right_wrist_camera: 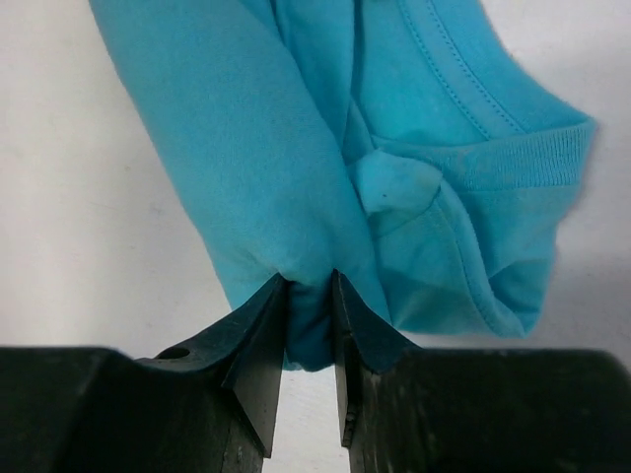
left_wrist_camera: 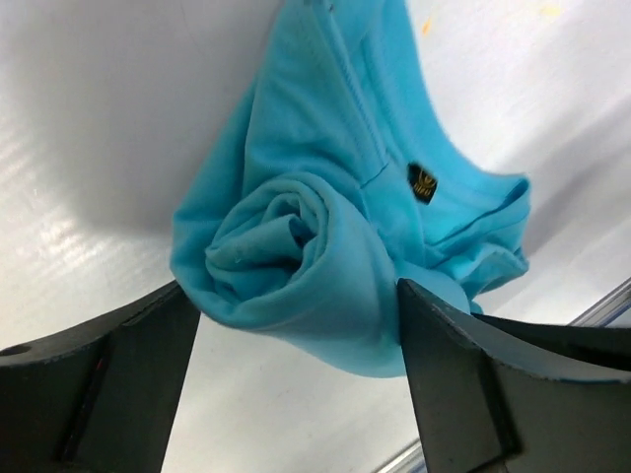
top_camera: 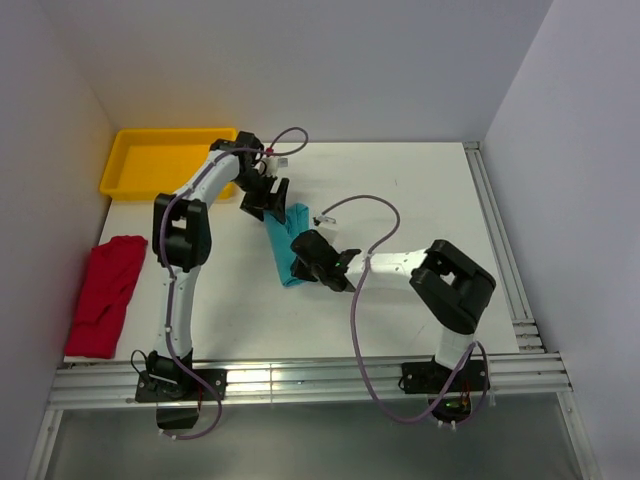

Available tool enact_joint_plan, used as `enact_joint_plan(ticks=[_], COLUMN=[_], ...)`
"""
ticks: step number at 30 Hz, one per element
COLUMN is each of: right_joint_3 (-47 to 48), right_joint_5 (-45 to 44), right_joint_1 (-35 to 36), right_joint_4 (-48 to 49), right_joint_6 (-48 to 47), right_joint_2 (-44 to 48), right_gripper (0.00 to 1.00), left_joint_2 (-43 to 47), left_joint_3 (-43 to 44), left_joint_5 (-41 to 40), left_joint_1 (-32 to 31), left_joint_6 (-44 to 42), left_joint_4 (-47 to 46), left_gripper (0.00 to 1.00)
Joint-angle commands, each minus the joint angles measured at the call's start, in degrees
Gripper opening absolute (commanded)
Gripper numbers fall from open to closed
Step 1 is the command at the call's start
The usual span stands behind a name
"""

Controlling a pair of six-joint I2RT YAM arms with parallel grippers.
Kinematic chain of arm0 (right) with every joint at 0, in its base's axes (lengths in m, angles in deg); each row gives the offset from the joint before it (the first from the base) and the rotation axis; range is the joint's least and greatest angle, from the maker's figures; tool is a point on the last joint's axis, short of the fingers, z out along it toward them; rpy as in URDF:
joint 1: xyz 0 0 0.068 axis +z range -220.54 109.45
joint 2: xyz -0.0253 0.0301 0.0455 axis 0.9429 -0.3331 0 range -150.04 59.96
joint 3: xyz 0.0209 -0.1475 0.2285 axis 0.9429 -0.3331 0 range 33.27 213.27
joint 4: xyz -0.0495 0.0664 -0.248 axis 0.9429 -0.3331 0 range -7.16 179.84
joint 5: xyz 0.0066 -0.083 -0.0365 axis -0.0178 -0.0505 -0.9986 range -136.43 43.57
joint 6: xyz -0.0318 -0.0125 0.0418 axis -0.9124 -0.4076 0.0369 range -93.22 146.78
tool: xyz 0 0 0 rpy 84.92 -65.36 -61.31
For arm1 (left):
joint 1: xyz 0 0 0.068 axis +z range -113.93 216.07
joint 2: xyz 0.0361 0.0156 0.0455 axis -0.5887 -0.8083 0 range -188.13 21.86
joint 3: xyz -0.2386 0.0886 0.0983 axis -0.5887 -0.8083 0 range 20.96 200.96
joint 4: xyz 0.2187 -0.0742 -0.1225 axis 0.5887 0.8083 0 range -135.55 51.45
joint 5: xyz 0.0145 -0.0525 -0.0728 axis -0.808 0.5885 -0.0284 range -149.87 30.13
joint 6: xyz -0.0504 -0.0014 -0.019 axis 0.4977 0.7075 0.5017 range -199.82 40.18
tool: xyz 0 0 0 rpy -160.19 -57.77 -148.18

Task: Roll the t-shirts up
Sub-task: Roll the tshirt

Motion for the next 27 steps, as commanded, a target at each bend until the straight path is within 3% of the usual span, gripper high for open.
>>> enact_joint_plan(ticks=[1, 2, 3, 8, 16, 23, 27], right_joint_3=[-6.7, -7.9, -9.0, -14.4, -17.5, -20.1, -20.6], right_joint_5=[7.7, 9.9, 11.0, 19.2, 26.7, 32.1, 33.6], right_joint_1=[-3.9, -4.7, -6.0, -9.6, -12.6, -14.7, -15.2], right_joint_4=[8.7, 11.6, 13.1, 23.0, 30.9, 40.6, 43.3], right_joint_6=[6.0, 7.6, 8.3, 13.0, 17.8, 23.0, 24.2], right_joint_2=[2.3, 2.3, 2.4, 0.3, -3.4, -7.7, -9.2], right_gripper=[0.3, 0.3, 0.3, 0.29, 0.28, 0.26, 0.26], left_joint_2=[6.1, 6.8, 7.4, 11.4, 11.4, 9.8, 7.7], left_joint_3=[-2.3, -3.3, -4.4, -13.4, -23.0, -25.4, -24.3], left_joint_5=[5.6, 9.2, 11.2, 18.7, 18.0, 18.7, 16.4], left_joint_1=[1.1, 1.5, 2.2, 4.1, 4.3, 4.2, 3.8], left_joint_6=[1.9, 2.2, 2.7, 7.1, 6.5, 7.9, 8.8], left_joint_4=[-6.1, -7.1, -9.8, -17.8, -21.3, -25.0, -24.6], left_gripper=[0.84, 0.85, 0.92, 0.93, 0.93, 0.92, 0.84])
